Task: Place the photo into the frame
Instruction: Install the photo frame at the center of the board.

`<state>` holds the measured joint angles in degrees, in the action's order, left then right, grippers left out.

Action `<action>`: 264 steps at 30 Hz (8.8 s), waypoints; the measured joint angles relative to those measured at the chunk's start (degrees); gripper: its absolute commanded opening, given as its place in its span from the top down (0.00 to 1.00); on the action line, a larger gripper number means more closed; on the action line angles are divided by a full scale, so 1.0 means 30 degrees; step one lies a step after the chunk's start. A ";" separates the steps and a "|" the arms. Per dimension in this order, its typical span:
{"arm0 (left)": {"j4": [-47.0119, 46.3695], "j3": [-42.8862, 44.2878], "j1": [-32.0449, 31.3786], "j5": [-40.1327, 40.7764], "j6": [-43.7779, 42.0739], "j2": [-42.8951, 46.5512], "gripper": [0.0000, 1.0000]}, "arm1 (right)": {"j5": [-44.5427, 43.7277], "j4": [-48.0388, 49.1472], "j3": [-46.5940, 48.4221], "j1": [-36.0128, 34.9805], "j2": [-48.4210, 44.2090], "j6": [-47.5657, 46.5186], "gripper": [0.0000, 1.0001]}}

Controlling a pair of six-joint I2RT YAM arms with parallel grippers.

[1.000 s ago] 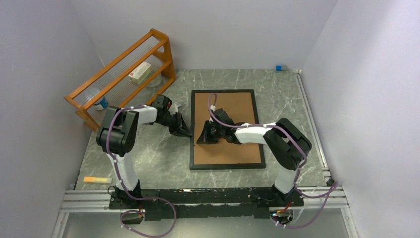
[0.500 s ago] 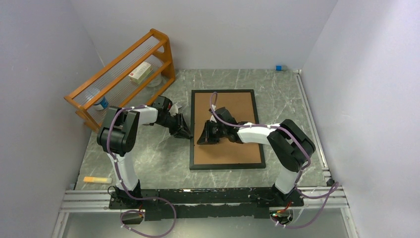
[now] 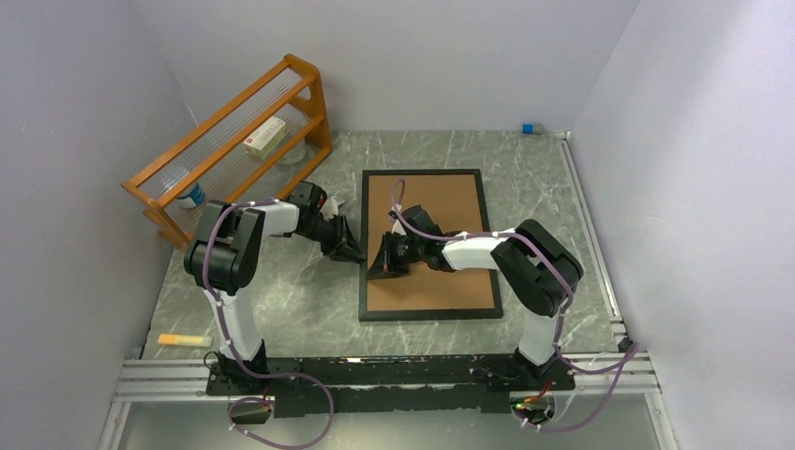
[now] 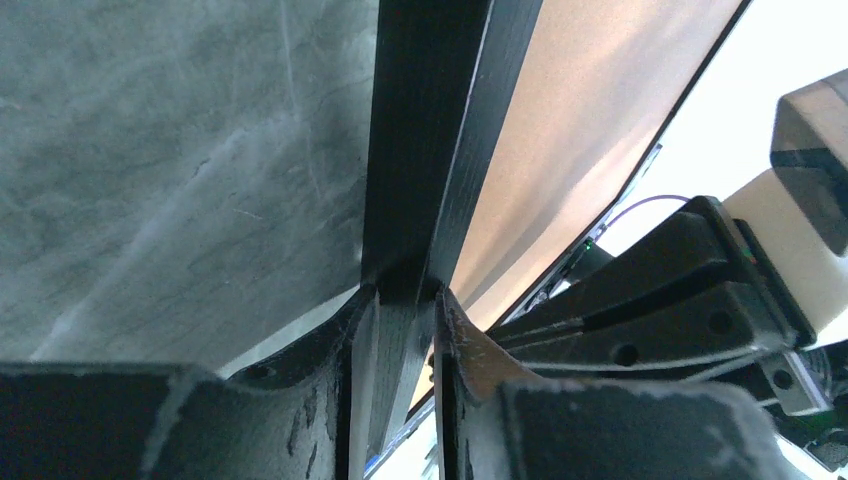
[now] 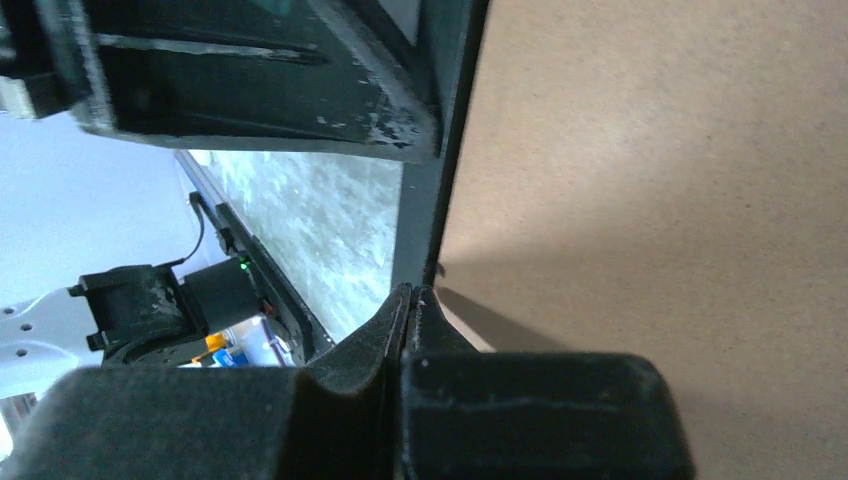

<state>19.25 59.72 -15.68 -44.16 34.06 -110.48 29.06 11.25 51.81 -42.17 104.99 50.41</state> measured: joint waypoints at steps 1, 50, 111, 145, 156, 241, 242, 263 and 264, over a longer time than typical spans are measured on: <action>0.0000 0.0000 0.0000 0.0000 0.0000 0.0000 0.81 | 0.0000 -0.0138 0.0000 0.0000 0.0124 0.0051 1.00; 0.0109 0.0066 0.0007 -0.0058 0.0000 -0.0051 0.85 | -0.4809 -0.3009 0.0321 0.0051 -0.1115 0.0095 1.00; 0.0248 0.0175 0.0007 -0.0066 0.0000 -0.0131 0.86 | -0.1545 0.3643 -0.1843 0.0000 0.0102 0.0291 1.00; 0.0670 0.0474 0.0000 -0.0073 -0.0124 -0.0240 0.70 | -0.3220 0.0080 -0.2375 0.1333 -0.2237 -0.1858 1.00; 0.0947 0.1770 -0.0364 0.1566 -0.0335 -0.0117 0.39 | -0.3373 -0.4320 0.6732 0.3840 0.0000 -0.2951 0.80; 0.1231 0.8612 0.0758 0.2164 -0.1566 -0.4517 0.84 | 0.3162 -0.0882 1.7894 0.5982 1.2976 0.1464 1.00; 0.1239 0.8612 0.0758 0.2157 -0.1574 -0.4517 0.83 | 0.3264 -0.0867 1.7908 0.5974 1.3027 0.1472 1.00; 0.1443 0.8750 0.0809 0.2113 -0.1566 -0.4583 0.85 | 0.1982 -0.3104 1.8331 0.6178 1.2641 0.0466 1.00; 0.1443 0.8750 0.0816 0.2106 -0.1566 -0.4583 0.85 | 0.1967 -0.3104 1.8316 0.6171 1.2619 0.0401 1.00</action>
<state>23.57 85.97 -13.23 -37.85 29.36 -124.22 34.96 1.93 106.76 -23.66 142.85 51.62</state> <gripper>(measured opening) 0.152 0.007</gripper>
